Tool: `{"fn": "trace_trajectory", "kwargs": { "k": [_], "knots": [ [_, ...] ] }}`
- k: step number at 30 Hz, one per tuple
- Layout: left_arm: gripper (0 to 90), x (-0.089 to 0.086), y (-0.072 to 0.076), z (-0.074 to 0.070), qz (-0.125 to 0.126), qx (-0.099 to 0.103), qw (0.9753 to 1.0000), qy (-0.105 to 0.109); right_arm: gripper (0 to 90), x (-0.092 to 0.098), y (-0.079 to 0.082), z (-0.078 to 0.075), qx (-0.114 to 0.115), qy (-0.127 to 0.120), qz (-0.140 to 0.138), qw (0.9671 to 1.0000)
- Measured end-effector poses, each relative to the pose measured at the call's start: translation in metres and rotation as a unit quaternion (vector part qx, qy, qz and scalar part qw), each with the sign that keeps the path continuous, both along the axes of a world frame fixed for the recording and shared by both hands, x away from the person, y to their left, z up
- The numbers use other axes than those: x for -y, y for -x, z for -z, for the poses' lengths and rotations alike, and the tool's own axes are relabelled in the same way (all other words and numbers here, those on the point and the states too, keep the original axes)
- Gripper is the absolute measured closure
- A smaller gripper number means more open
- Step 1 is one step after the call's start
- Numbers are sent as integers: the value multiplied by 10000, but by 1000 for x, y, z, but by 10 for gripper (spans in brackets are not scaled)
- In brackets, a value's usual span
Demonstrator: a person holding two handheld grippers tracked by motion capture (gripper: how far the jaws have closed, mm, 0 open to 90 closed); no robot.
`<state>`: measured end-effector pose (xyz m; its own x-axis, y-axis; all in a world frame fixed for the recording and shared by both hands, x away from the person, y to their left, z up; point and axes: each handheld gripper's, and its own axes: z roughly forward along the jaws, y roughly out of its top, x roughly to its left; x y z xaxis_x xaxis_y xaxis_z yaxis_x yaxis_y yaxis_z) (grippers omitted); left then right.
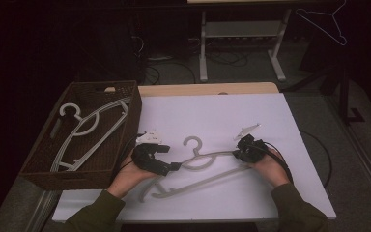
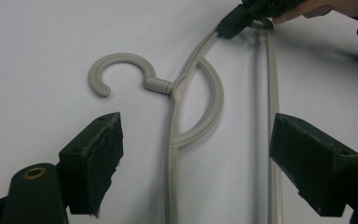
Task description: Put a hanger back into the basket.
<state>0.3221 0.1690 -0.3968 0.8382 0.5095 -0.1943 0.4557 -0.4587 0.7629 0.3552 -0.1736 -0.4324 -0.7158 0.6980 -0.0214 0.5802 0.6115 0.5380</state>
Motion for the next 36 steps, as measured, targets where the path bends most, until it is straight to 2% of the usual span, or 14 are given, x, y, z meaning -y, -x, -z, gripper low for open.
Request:
{"fn": "trace_trajectory", "kwargs": {
  "k": [2,5,6,7,10,11,13,17,21,24,25,36],
  "knots": [
    [170,0,0,0,3,4,10000,-4,900,0,1,-2,77,-54,-46,9999],
    [170,-1,0,1,-8,8,10000,1,893,7,7,-13,231,-352,84,9991],
    [170,-1,0,0,-9,18,10000,-12,863,10,9,-17,280,-492,134,9983],
    [170,0,1,0,-7,16,10000,-11,861,14,13,-22,392,-585,144,9974],
    [169,0,0,0,1,20,10000,-8,892,22,23,-29,460,-772,160,9958],
    [168,0,0,1,-5,14,10000,-1,895,24,28,-30,416,-862,189,9952],
    [168,0,0,1,-11,9,10000,-2,896,30,38,-33,430,-908,192,9948],
    [168,-1,0,1,-11,23,10000,1,898,41,50,-30,469,-897,275,9945],
    [168,-2,-1,1,-46,-19,10000,24,899,47,57,-23,351,-889,377,9947],
    [168,-2,-1,2,-72,-39,10000,32,900,49,55,-17,343,-796,362,9956],
    [168,-2,-1,2,-71,-39,10000,23,900,49,55,-16,270,-797,415,9956],
    [168,-3,-3,5,-70,-46,9999,-63,900,50,53,-11,179,-747,443,9961]
  ]
}}
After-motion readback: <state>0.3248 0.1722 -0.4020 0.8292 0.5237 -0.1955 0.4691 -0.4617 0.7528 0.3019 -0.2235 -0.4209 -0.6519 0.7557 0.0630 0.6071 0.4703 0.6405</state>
